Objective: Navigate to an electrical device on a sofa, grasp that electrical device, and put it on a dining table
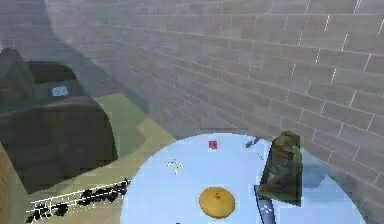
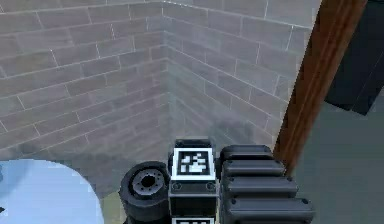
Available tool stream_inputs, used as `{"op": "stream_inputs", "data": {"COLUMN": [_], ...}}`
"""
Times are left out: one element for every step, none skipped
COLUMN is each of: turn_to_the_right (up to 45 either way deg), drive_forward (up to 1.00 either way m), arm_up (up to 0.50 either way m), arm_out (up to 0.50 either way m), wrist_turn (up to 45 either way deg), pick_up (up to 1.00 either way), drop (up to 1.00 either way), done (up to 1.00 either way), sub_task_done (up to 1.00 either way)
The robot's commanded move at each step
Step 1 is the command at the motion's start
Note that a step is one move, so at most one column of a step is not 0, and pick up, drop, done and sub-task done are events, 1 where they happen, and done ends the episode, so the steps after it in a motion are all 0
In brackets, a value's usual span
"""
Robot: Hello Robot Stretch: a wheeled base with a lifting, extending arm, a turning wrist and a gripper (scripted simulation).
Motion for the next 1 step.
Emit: {"op": "stream_inputs", "data": {"turn_to_the_right": [-45.0], "drive_forward": [0.0], "arm_up": [0.0], "arm_out": [0.0], "wrist_turn": [0.0], "pick_up": [0.0], "drop": [0.0], "done": [0.0], "sub_task_done": [0.0]}}
